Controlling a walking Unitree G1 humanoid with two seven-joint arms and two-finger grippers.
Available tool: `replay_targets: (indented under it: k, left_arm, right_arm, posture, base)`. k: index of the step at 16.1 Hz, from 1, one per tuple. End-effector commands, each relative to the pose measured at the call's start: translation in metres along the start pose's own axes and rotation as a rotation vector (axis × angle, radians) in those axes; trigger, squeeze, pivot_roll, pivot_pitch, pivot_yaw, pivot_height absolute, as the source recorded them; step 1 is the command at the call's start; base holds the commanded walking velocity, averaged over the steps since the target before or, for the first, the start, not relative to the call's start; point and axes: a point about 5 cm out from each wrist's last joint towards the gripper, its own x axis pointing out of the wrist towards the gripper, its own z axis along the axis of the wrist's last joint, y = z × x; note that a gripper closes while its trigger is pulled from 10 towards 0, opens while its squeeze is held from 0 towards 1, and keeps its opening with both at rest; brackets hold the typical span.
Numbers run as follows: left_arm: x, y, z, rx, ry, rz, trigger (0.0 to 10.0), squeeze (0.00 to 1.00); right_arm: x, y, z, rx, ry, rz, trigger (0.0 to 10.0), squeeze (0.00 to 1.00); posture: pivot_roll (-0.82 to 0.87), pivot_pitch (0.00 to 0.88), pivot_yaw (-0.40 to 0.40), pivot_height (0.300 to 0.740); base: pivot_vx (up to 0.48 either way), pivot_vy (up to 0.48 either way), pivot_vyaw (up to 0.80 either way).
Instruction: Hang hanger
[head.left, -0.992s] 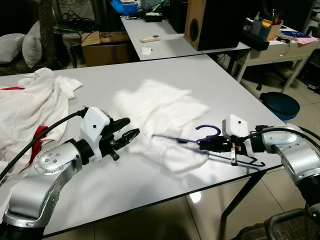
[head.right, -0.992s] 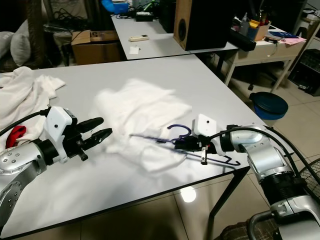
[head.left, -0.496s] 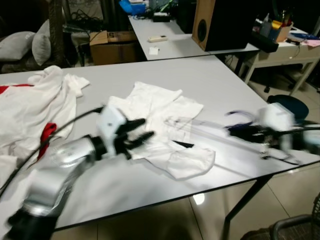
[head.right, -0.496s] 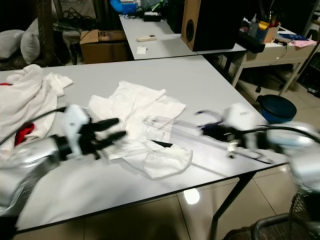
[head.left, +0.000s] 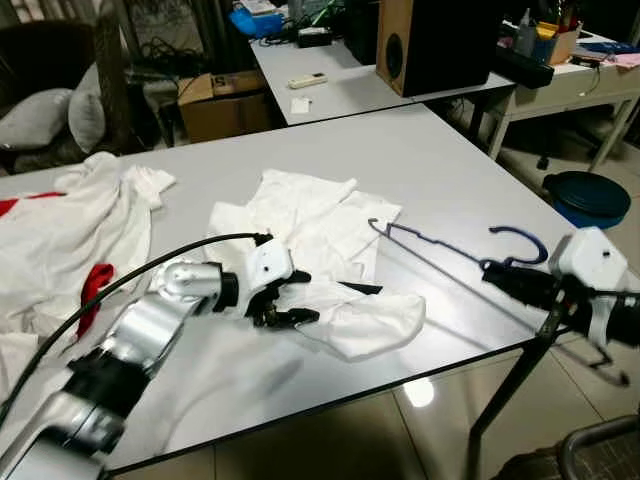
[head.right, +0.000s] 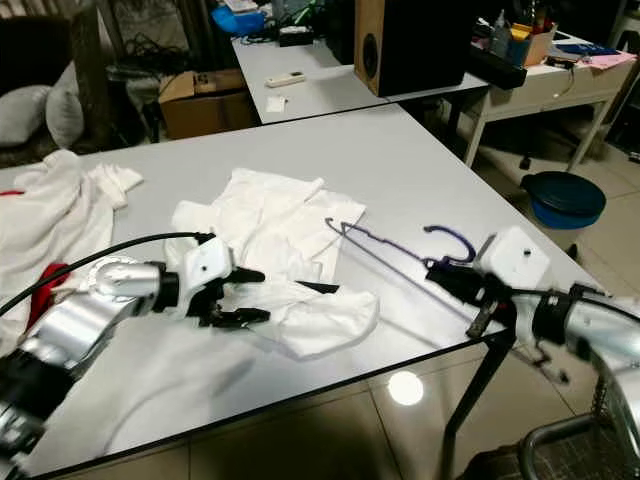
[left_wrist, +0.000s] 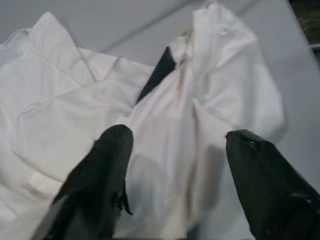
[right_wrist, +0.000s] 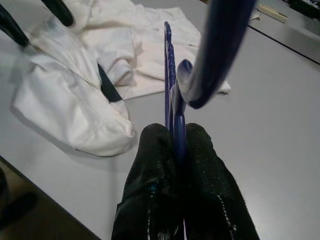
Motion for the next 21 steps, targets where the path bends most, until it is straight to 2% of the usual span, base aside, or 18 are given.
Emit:
replay_targets:
  k: [1, 2, 5, 7, 10, 14, 17, 18, 20, 21]
  left_arm:
    - [0.005, 0.003, -0.005, -0.005, 0.019, 0.002, 9.6, 0.0]
    - [0.013, 0.002, -0.012, -0.017, 0.04, -0.005, 0.0, 0.0]
    - [0.016, -0.003, -0.022, -0.04, 0.071, -0.078, 0.0, 0.0]
    - [0.017, -0.003, -0.027, -0.047, 0.094, -0.078, 0.0, 0.0]
    - [0.021, -0.001, -0.031, -0.108, 0.083, -0.069, 0.0, 0.0]
    - [0.027, 0.003, -0.02, -0.201, -0.054, 0.006, 0.0, 0.0]
    - [0.029, 0.004, -0.018, -0.234, -0.082, 0.026, 0.0, 0.0]
    - [0.03, 0.008, -0.014, -0.273, -0.129, 0.06, 0.0, 0.0]
    - [0.03, 0.017, -0.001, -0.3, -0.211, 0.13, 0.0, 0.0]
    - [0.028, 0.024, 0.015, -0.301, -0.295, 0.162, 0.0, 0.0]
  right_arm:
    - [-0.002, 0.003, 0.006, 0.013, -0.027, -0.027, 10.0, 0.0]
    - [0.001, 0.009, 0.003, 0.027, -0.011, -0.041, 10.0, 0.0]
    - [0.003, 0.014, 0.003, 0.045, -0.008, -0.05, 10.0, 0.0]
    - [0.003, 0.012, 0.004, 0.047, -0.006, -0.055, 10.0, 0.0]
    - [0.005, 0.01, 0.006, 0.045, -0.001, -0.063, 10.0, 0.0]
    - [0.006, 0.006, 0.007, 0.039, 0.001, -0.093, 10.0, 0.0]
    - [0.006, 0.007, 0.007, 0.039, 0.001, -0.093, 10.0, 0.0]
    - [0.006, 0.007, 0.007, 0.037, 0.001, -0.093, 10.0, 0.0]
    - [0.003, 0.001, 0.009, 0.032, -0.013, -0.148, 10.0, 0.0]
    - [0.003, -0.006, 0.011, 0.029, -0.031, -0.217, 10.0, 0.0]
  posture:
    - [-0.05, 0.0, 0.111, 0.74]
    - [-0.05, 0.0, 0.111, 0.74]
    - [-0.05, 0.0, 0.112, 0.74]
    - [-0.05, 0.0, 0.112, 0.74]
    - [-0.04, 0.0, 0.096, 0.74]
    - [-0.04, 0.0, 0.092, 0.74]
    - [-0.05, 0.0, 0.091, 0.74]
    - [-0.05, 0.0, 0.09, 0.74]
    - [-0.05, 0.0, 0.089, 0.74]
    - [-0.05, 0.0, 0.088, 0.74]
  base:
    - [0.0, 0.0, 0.0]
    - [0.0, 0.0, 0.0]
    - [0.0, 0.0, 0.0]
    - [0.0, 0.0, 0.0]
    - [0.0, 0.0, 0.0]
    - [0.0, 0.0, 0.0]
    - [0.0, 0.0, 0.0]
    - [0.0, 0.0, 0.0]
    - [0.0, 0.0, 0.0]
    - [0.0, 0.0, 0.0]
